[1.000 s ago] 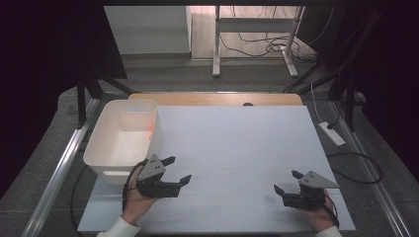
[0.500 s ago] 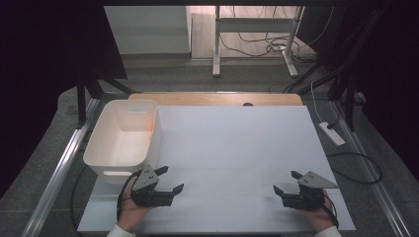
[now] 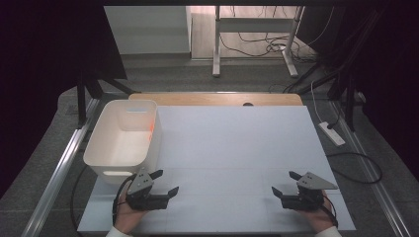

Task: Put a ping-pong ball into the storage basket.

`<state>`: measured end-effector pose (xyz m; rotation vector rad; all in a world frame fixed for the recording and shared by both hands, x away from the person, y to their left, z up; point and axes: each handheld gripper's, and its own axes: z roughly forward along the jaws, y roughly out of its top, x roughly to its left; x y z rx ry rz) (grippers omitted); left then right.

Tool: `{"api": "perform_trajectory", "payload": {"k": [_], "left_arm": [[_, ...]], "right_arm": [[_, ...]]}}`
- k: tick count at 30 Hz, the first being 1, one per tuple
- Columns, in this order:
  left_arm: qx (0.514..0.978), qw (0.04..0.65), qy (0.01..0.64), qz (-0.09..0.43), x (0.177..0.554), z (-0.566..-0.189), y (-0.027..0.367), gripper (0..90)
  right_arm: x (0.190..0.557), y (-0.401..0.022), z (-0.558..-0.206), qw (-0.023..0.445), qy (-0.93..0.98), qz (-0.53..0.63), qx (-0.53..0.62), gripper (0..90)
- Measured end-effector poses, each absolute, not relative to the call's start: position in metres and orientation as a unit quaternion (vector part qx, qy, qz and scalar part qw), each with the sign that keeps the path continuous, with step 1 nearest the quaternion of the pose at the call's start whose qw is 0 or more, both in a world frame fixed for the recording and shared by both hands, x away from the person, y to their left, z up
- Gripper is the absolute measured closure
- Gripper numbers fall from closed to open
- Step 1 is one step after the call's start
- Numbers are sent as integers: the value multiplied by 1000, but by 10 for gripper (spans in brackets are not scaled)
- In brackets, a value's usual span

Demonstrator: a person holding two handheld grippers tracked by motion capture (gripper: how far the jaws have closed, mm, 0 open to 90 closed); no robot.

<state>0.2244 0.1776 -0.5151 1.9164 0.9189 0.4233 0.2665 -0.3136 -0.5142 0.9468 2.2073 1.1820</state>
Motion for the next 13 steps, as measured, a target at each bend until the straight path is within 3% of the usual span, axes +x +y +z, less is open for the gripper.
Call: {"api": "perform_trajectory", "payload": {"k": [13], "left_arm": [[781, 470, 375, 171, 226, -515, 175, 182]], "right_arm": [[266, -314, -515, 226, 805, 430, 340, 138]]}}
